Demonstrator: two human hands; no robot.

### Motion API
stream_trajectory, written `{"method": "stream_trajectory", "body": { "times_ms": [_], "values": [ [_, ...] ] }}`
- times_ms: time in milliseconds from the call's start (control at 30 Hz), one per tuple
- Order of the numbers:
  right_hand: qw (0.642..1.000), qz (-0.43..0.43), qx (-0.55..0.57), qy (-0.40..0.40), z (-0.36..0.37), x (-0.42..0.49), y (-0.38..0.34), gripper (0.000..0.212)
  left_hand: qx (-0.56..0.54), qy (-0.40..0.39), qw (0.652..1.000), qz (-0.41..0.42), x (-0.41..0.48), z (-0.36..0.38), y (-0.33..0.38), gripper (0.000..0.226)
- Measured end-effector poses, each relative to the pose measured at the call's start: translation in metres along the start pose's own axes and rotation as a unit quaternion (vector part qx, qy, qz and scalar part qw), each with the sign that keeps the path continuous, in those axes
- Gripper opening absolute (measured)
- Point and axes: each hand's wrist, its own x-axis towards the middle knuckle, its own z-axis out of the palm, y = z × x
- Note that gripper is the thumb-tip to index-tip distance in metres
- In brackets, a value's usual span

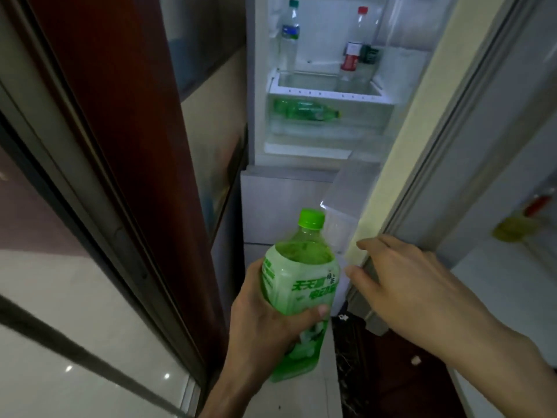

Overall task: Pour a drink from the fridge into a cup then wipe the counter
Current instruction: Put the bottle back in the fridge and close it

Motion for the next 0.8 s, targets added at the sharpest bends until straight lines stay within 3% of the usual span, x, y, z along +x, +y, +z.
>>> {"method": "stream_trajectory", "body": {
  "times_ms": [233,533,800],
  "values": [
    [0.997,0.04,0.062,0.008,-0.004,-0.018,0.042,0.045,-0.009,-0.045,0.999,0.01,-0.007,0.046,0.019,0.084],
    [0.986,-0.026,0.166,0.016,0.013,-0.034,0.087,0.02,-0.015,-0.062,0.998,0.002,-0.015,0.096,0.027,0.081],
    [0.96,-0.047,0.276,0.028,0.019,-0.024,0.112,0.026,-0.008,-0.038,0.999,0.012,-0.014,0.11,0.032,0.075]
  ]
}}
